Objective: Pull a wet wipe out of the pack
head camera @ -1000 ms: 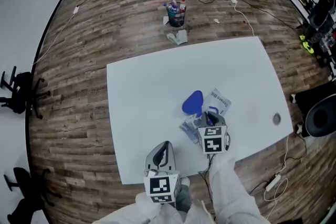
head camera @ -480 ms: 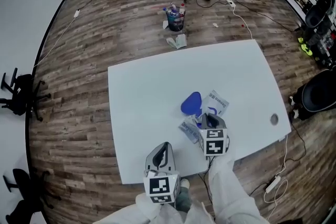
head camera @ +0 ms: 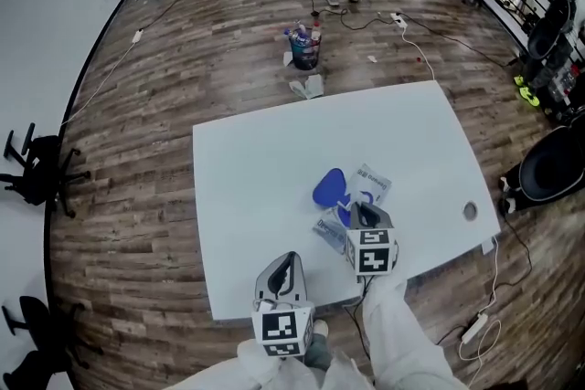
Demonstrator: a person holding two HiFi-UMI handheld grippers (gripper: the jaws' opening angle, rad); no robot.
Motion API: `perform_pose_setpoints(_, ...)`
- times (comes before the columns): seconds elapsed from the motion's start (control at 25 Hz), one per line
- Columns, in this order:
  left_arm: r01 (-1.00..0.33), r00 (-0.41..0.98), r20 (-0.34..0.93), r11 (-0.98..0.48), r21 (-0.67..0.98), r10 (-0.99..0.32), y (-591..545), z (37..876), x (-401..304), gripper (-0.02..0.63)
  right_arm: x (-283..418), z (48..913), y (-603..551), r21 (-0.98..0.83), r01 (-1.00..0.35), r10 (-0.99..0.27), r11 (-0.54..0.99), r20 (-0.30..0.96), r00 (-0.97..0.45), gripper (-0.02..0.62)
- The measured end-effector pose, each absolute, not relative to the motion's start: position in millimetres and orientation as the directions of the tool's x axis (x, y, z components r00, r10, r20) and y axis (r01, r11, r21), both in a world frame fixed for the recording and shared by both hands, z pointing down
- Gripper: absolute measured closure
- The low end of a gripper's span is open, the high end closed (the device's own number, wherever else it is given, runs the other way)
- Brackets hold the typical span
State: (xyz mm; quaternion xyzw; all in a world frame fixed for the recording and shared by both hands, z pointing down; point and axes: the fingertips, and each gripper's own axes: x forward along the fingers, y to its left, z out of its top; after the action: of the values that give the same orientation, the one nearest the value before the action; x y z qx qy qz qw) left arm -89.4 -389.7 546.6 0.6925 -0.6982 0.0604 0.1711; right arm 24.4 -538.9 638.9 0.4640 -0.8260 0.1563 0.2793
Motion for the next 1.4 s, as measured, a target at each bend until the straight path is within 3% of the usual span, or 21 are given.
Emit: perform_pose_setpoints(1.4,-0.994,0.022,0.228,0.003,0.105,-0.973,-345.1,500.8,-59.2,0.604,45.6,553.1,-519.2,0.022,-0.858,-0.756,0.513,0.485,-0.439,0.581)
